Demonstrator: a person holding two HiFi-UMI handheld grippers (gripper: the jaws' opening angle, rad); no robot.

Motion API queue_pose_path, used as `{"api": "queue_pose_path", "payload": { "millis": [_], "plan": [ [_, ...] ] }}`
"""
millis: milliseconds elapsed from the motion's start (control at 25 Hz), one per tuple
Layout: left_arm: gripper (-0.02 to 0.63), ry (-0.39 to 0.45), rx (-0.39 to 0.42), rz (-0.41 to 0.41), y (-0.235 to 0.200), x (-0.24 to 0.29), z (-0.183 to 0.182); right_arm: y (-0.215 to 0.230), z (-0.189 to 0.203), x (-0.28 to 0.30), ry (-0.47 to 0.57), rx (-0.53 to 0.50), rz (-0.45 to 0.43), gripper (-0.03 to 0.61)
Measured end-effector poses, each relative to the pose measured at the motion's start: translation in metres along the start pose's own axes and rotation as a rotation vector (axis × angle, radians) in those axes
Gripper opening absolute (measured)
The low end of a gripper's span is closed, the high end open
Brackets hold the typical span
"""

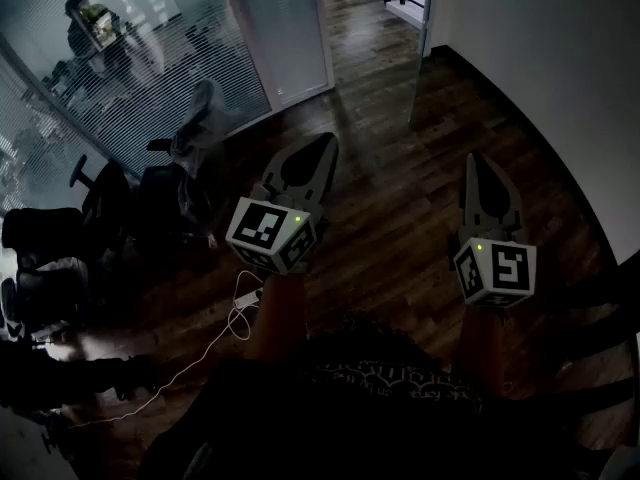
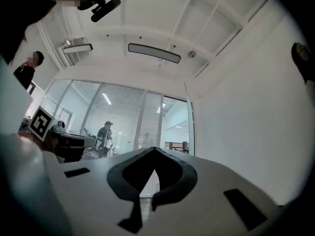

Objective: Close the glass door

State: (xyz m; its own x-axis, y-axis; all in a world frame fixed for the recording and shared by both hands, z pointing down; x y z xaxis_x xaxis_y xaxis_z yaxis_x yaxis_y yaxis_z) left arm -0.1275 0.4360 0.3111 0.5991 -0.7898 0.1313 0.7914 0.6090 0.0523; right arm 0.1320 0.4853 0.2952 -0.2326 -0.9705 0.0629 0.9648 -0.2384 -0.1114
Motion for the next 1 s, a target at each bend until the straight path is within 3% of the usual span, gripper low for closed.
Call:
{"api": "queue_pose_path", "payload": {
  "millis": [720, 1000],
  "plan": [
    [0.002, 0.017, 0.026, 0.018, 0.007, 0.004, -0.003, 0.008, 0.000, -0.002, 0.010, 0.001, -0.002, 0.003],
    [0.002, 0.042, 0.031, 0.007, 0.018, 0.004, -0.007, 0.020, 0.003, -0.007, 0.018, 0.053, 0.004, 0.003]
  ]
}}
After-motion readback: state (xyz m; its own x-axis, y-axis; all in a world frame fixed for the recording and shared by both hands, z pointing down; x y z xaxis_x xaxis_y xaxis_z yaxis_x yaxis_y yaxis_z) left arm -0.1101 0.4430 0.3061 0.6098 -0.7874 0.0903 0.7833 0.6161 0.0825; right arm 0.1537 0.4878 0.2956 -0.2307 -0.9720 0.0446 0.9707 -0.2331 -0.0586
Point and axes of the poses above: the fingertips, and each gripper's own axes: x forward along the fingers, y to its right, z out of its underside, the point moved 7 cm from there along -x, backward along the fingers, and after that the axes turned 14 degrees about -y, right-handed, at the moved point
